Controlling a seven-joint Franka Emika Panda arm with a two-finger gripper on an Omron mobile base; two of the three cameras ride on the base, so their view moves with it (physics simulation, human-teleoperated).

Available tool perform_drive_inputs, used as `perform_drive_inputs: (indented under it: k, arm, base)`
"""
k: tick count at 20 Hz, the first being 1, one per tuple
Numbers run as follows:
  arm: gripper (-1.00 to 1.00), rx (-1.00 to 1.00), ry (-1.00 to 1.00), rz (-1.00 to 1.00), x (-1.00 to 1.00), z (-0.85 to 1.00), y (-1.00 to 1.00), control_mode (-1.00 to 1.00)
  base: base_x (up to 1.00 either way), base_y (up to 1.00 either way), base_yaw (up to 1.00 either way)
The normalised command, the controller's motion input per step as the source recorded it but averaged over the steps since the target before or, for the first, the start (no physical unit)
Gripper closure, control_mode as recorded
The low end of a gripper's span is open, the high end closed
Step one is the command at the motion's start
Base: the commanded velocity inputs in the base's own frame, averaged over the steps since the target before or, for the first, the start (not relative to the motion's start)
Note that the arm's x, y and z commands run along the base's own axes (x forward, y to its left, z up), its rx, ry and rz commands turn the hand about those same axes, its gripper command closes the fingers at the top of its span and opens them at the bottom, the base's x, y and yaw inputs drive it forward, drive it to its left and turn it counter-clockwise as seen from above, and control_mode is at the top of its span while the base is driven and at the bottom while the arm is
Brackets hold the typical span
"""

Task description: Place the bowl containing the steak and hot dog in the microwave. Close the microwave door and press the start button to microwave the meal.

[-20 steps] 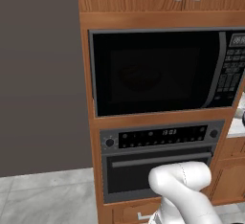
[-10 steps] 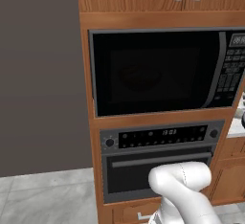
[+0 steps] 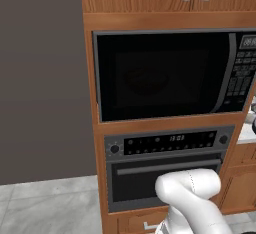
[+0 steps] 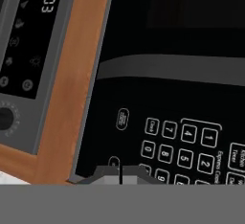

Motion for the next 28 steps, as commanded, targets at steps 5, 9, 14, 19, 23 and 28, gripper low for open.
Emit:
perform_drive_inputs:
  k: [5,9,14,19,23,28]
  arm:
    - [1.0,0.03,0.0,0.02,0.13,-0.05,-0.02,-1.0]
    - [1.0,0.06,-0.01,0.0,0.11,0.0,-0.18,-1.0]
    - [1.0,0.05,-0.03,0.0,0.12,-0.04,-0.2,-1.0]
    - [1.0,0.03,-0.04,0.0,0.15,-0.09,-0.05,-1.0]
    - [1.0,0.01,-0.04,0.0,0.15,-0.08,0.0,-1.0]
    - [1.0,0.0,-0.02,0.0,0.16,-0.09,0.0,-1.0]
  base:
    - [0.0,0.0,0.0]
    - [0.0,0.0,0.0]
    - [0.0,0.0,0.0]
    - [0.0,0.0,0.0]
    - [0.0,0.0,0.0]
    - [0.0,0.0,0.0]
